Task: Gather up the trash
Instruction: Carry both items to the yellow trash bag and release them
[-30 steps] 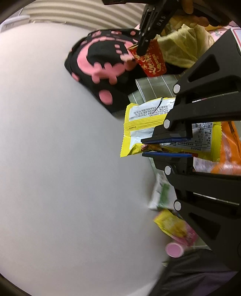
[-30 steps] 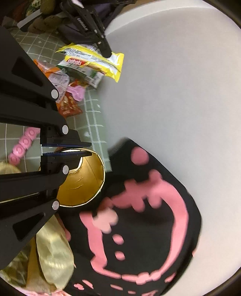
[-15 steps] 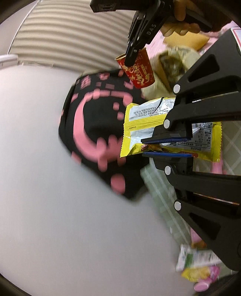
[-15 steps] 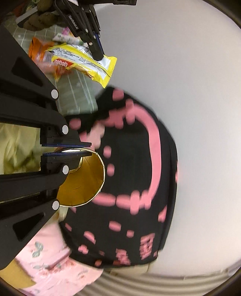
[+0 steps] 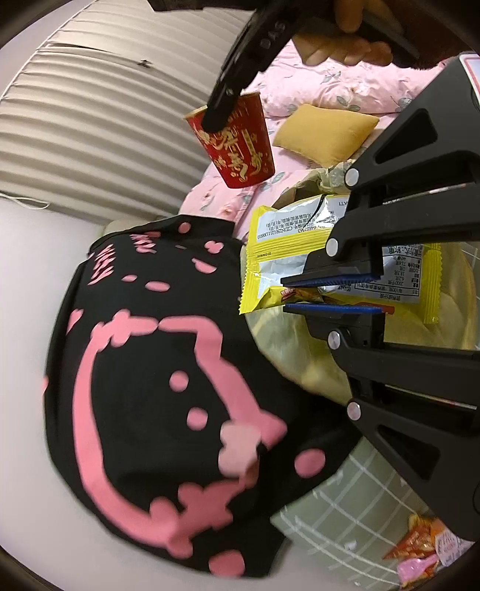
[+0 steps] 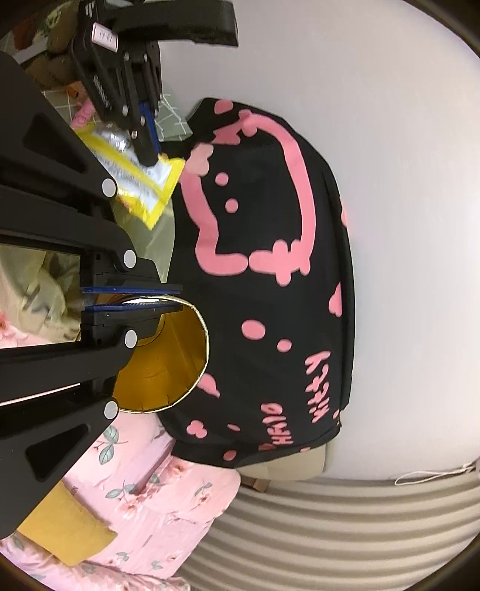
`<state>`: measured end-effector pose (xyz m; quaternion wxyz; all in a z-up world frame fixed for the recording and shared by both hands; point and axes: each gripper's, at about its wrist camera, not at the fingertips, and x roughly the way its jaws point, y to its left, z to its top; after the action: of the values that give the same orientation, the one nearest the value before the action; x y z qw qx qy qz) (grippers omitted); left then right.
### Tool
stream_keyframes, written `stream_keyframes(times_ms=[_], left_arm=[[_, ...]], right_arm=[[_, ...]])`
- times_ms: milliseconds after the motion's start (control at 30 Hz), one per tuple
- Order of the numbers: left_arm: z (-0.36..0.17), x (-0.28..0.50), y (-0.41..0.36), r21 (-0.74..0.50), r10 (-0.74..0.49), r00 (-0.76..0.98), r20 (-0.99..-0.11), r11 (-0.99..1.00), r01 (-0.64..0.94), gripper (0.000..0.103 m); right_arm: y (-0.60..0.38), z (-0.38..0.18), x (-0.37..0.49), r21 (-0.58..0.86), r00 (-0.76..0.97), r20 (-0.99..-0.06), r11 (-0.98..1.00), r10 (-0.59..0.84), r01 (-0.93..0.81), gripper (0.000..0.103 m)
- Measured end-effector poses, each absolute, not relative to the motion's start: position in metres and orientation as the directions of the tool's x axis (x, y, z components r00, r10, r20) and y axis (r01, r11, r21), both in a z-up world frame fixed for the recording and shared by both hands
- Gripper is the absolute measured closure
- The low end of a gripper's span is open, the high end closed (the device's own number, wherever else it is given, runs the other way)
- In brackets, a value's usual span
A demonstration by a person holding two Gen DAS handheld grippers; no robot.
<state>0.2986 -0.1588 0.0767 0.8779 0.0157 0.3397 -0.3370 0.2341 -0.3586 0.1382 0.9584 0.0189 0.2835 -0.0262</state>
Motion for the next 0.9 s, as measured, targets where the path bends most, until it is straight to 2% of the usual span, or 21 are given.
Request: stream_keyframes(times_ms=[133,233,300,533,733,900], left_arm=[[0.063,0.312,-0.180,-0.200,-0.568,0.522,-0.636,0.775,0.599,0.093],[0.057,0.318,-0.178,-0.243,-0.577,0.495,-0.650,0.774,0.585,0.076],[0.055,0.320,-0.173,-0.265,-0.584,0.493,-0.645,0.776,0.573,0.071],[0.064,0.315,-0.141,-0.245,-0.542,0.558,-0.628,0.818,0.520,0.067],[0.068,0.308,-0.101,-0.224,-0.478,0.622,-0.621,0.868,0.444,0.067],[0.066,0.303,-0.069,-0.228,-0.437,0.650,-0.621,0.895,0.384,0.067]], right_arm=[[-0.370,0.136,0.234,0.036,0.837,-0.545,0.997,-0.041,0.072,0.097],[-0.373,0.134,0.235,0.053,0.839,-0.543,0.996,-0.028,0.068,0.097],[-0.373,0.134,0.236,0.061,0.840,-0.543,0.996,-0.019,0.061,0.097],[-0.351,0.133,0.247,0.103,0.842,-0.535,0.995,0.068,-0.015,0.097],[-0.313,0.129,0.258,0.172,0.821,-0.532,0.976,0.207,-0.134,0.097],[-0.296,0.090,0.271,0.188,0.752,-0.616,0.971,0.234,-0.147,0.097]])
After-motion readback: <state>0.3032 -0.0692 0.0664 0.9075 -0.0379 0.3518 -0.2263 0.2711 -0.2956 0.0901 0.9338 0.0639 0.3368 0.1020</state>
